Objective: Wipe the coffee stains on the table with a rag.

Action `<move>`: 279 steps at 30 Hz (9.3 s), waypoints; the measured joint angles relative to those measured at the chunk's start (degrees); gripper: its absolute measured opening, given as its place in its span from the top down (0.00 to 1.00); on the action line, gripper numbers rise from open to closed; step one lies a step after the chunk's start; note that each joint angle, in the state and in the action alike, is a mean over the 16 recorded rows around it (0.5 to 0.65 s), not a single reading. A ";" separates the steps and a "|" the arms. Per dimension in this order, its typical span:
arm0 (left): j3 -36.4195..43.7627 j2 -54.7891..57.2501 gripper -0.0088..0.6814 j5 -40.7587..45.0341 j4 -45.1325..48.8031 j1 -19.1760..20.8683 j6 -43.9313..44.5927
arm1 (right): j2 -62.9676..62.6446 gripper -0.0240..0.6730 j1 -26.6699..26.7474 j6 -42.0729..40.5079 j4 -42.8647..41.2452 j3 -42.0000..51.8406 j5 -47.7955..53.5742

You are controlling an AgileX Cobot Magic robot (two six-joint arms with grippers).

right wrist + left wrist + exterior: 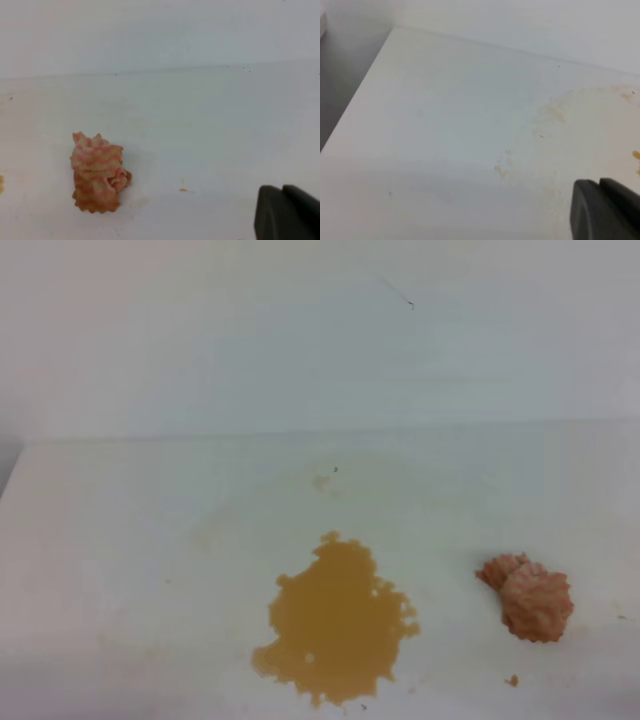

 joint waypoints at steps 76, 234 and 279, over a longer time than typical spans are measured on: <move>0.00 0.00 0.99 -0.59 0.00 0.00 0.00 | 27.80 0.97 0.00 -3.93 9.85 -30.16 -0.09; 0.00 0.00 0.99 -0.41 -1.03 0.00 0.00 | 130.46 0.72 37.80 -46.87 43.74 -97.28 19.42; 0.00 0.00 0.99 -0.31 -1.03 0.00 0.00 | 114.58 0.70 24.23 -56.35 43.16 -90.30 36.78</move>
